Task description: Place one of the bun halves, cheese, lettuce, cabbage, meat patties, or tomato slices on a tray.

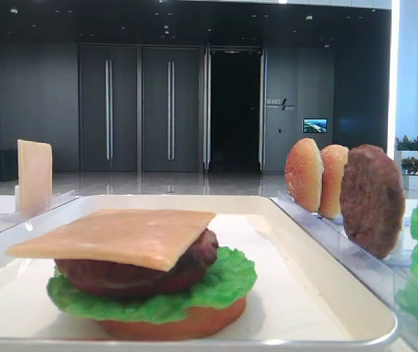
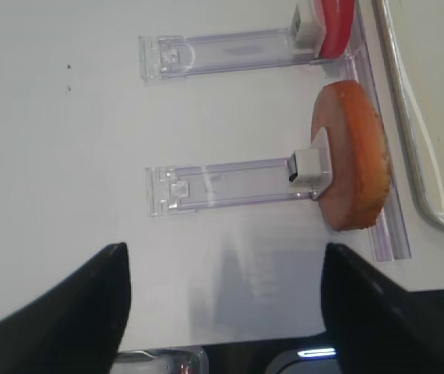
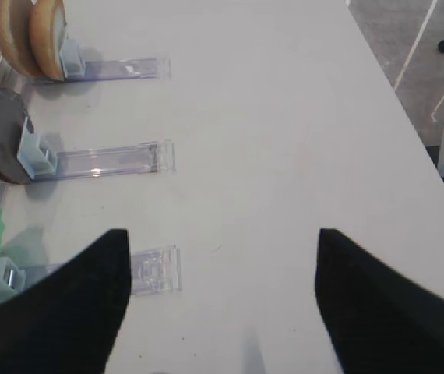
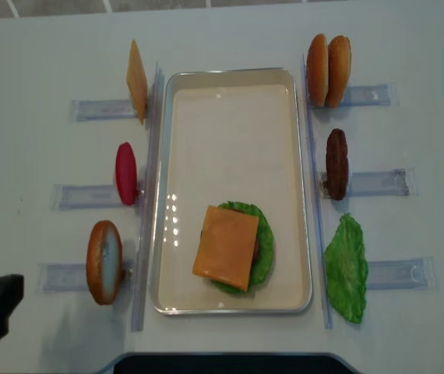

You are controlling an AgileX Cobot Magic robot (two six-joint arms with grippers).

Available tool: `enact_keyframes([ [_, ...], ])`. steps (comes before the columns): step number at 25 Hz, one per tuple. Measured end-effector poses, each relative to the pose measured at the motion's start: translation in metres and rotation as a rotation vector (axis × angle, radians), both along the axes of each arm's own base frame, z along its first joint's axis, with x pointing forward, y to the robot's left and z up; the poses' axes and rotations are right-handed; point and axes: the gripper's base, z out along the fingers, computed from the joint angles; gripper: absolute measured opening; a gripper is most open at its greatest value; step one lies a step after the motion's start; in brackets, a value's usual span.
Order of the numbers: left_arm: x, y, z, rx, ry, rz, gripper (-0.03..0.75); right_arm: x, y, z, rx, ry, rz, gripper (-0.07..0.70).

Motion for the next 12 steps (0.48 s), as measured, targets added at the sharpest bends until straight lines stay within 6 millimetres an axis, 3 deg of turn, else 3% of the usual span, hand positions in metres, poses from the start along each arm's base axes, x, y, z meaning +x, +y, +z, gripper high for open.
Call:
enact_keyframes([
  [4, -0.019, 0.000, -0.009, 0.000, -0.088, 0.000, 0.576, 0.000, 0.000, 0.000, 0.000, 0.000, 0.000, 0.503],
  [12, -0.049, 0.000, -0.007, 0.000, -0.285, 0.000, 0.576, 0.000, 0.000, 0.000, 0.000, 0.000, 0.000, 0.503],
])
